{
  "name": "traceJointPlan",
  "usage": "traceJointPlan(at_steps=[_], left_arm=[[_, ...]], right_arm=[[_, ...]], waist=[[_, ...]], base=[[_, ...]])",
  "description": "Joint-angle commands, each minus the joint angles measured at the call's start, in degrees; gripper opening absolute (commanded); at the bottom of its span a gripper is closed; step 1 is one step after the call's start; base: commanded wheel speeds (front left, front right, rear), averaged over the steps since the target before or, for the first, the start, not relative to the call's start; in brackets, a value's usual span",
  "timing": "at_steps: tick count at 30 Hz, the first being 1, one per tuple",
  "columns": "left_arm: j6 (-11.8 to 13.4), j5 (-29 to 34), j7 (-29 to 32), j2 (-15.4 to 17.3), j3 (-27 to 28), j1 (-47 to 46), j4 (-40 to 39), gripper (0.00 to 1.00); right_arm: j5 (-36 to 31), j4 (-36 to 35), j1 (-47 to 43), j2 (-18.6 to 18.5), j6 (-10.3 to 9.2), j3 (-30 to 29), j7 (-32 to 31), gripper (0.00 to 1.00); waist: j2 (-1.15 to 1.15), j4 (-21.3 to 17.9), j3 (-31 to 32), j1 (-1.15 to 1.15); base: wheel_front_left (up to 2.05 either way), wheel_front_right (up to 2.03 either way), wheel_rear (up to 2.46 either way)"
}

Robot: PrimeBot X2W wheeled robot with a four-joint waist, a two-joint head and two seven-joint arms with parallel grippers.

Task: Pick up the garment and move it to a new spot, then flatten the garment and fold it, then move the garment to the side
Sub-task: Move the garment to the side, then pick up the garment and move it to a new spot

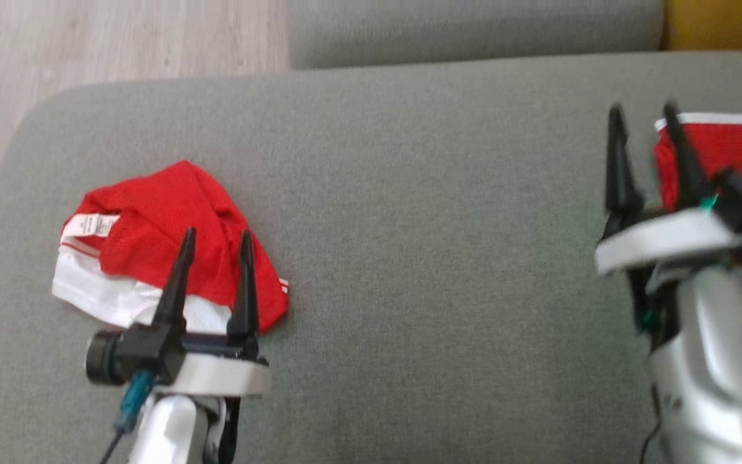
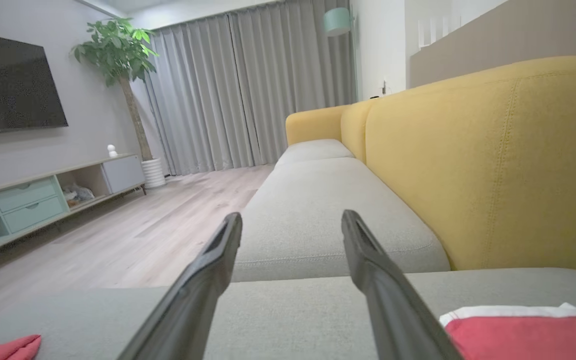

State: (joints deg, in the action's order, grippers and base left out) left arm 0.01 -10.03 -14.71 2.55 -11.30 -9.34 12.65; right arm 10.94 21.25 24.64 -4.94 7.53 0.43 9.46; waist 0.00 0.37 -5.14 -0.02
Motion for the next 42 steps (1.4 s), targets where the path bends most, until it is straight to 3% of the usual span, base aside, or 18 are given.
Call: traceJointPlan(at_steps=[1,10,25,28,42], left_arm=[[0.34,0.25,-0.29,0.32,1.81,0.34,-2.04,1.00],[1.32,-0.31,-0.29,0.32,2.46,4.88,-3.10,1.00],[1.77,-0.61,-0.29,0.32,2.62,5.51,-4.30,1.00],[1.87,-0.55,-0.29,0.32,2.59,5.71,-3.89,1.00],[1.57,0.41,-0.29,0.33,2.64,7.72,-2.60,1.00]], right_arm=[[0.39,-3.01,-1.38,1.07,-0.04,2.03,1.55,1.00],[4.21,-6.54,-13.29,2.03,-0.04,4.18,4.65,1.00],[4.05,-7.40,-16.45,2.05,-0.04,6.93,5.42,1.00],[4.06,-7.73,-17.38,2.05,-0.04,8.92,5.45,1.00],[6.44,-7.04,-22.12,2.06,-0.04,13.00,5.52,1.00]], waist=[[0.00,-0.23,1.54,0.02],[0.00,-0.81,3.33,0.02],[0.00,0.16,4.18,0.02],[0.00,1.88,4.53,0.02],[0.00,16.81,7.54,0.02]], base=[[0.00,0.00,0.00],[0.00,0.00,0.00],[0.00,0.00,0.00],[0.00,0.00,0.00],[0.00,0.00,0.00]])
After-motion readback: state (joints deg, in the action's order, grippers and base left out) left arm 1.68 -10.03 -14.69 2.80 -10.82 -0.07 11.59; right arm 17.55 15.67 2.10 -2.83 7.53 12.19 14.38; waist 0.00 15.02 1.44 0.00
